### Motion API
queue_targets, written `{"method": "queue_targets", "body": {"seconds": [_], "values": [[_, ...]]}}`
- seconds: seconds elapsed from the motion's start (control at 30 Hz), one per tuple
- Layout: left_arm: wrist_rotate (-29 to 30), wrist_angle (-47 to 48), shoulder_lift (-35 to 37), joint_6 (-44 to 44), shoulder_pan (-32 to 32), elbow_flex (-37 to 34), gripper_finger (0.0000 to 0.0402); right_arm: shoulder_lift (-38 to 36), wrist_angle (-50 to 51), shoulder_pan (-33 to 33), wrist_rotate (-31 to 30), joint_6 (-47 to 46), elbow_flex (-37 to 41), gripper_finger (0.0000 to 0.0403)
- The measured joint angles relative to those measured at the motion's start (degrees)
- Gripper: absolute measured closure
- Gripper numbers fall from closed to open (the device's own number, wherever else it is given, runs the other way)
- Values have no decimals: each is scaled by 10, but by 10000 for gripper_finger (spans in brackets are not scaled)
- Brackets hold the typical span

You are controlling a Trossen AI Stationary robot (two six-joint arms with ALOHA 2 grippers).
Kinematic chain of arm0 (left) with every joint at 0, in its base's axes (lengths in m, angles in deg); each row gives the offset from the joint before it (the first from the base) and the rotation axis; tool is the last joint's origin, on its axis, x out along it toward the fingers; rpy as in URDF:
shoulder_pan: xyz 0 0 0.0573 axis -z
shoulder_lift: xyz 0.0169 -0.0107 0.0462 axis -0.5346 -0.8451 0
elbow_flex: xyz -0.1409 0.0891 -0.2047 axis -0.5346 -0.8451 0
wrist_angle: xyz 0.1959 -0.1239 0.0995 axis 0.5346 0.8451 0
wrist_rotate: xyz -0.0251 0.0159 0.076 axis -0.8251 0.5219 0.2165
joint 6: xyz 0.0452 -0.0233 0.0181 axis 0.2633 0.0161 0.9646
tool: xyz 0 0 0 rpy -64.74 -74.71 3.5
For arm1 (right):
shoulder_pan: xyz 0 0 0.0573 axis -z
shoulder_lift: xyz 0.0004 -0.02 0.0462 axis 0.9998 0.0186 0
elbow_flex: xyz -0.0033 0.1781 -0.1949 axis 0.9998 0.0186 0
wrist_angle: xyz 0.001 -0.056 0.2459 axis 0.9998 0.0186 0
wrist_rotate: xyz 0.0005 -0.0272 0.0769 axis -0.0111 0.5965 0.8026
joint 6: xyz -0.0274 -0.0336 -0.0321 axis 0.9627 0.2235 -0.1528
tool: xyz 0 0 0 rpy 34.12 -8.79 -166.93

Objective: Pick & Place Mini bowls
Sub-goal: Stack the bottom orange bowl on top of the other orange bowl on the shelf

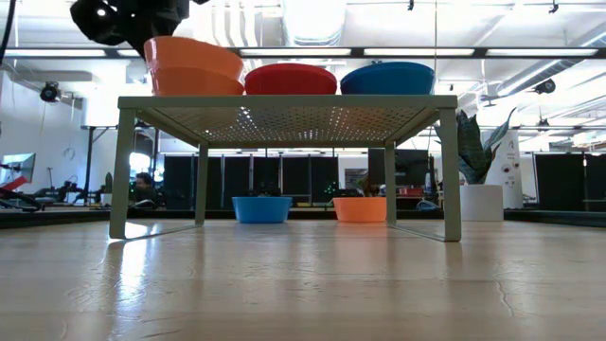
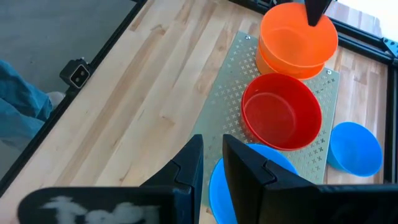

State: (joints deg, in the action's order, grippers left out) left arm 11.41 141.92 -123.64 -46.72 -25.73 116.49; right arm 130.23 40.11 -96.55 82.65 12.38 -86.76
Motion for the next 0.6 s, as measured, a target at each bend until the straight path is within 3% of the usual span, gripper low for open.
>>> {"method": "queue_targets", "body": {"seconds": [0.6], "values": [[-3,-34,0,18,-2,-3,340,0,0,0,0,0,0,346]]}}
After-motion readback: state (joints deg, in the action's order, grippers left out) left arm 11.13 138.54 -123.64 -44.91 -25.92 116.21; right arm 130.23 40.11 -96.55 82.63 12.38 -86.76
